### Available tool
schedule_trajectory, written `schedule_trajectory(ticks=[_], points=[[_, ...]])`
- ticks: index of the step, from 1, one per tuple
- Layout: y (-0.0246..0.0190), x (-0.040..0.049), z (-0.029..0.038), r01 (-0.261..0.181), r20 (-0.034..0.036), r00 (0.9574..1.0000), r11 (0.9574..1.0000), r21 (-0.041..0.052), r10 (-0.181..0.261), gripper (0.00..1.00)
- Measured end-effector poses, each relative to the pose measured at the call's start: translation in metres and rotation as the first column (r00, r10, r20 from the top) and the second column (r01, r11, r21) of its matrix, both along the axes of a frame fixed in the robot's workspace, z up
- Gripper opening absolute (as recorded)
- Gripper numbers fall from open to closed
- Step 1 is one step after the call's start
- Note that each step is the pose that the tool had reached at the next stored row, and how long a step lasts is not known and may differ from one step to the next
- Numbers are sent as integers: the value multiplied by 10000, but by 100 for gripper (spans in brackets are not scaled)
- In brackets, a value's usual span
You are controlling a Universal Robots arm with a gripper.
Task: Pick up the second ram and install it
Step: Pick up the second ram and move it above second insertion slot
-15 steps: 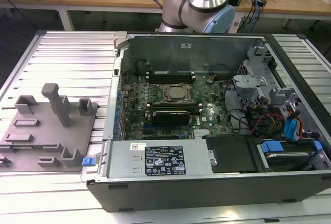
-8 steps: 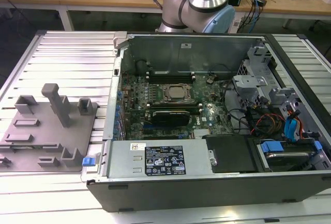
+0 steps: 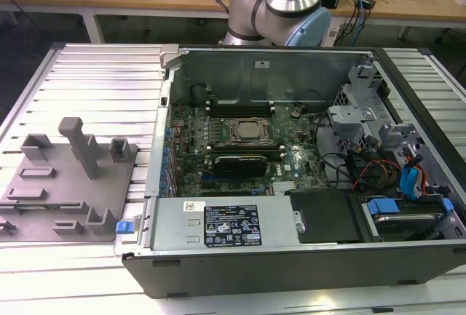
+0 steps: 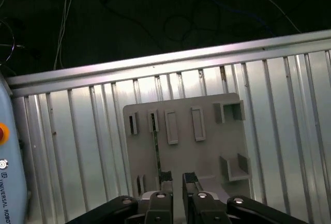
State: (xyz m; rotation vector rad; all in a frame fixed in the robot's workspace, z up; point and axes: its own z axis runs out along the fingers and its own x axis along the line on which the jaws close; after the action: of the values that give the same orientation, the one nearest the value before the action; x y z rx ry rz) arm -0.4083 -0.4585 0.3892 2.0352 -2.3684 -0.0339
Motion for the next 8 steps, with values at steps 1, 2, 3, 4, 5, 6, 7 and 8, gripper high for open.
schedule_trajectory(ticks=[1,2,3,4,5,6,7,8], points=[[0,0,0,0,0,10000,10000,0,0,23],[0,0,0,-1,0,10000,10000,1,1,30],[0,0,0,-2,-1,10000,10000,0,2,30],[0,0,0,-2,-1,10000,10000,-1,2,30],[1,1,-14,-2,-2,10000,10000,-2,2,30],[1,3,-35,1,0,10000,10000,-1,-1,30],[1,5,-49,0,0,10000,10000,-1,0,30],[0,6,-64,-1,0,10000,10000,-1,1,30]])
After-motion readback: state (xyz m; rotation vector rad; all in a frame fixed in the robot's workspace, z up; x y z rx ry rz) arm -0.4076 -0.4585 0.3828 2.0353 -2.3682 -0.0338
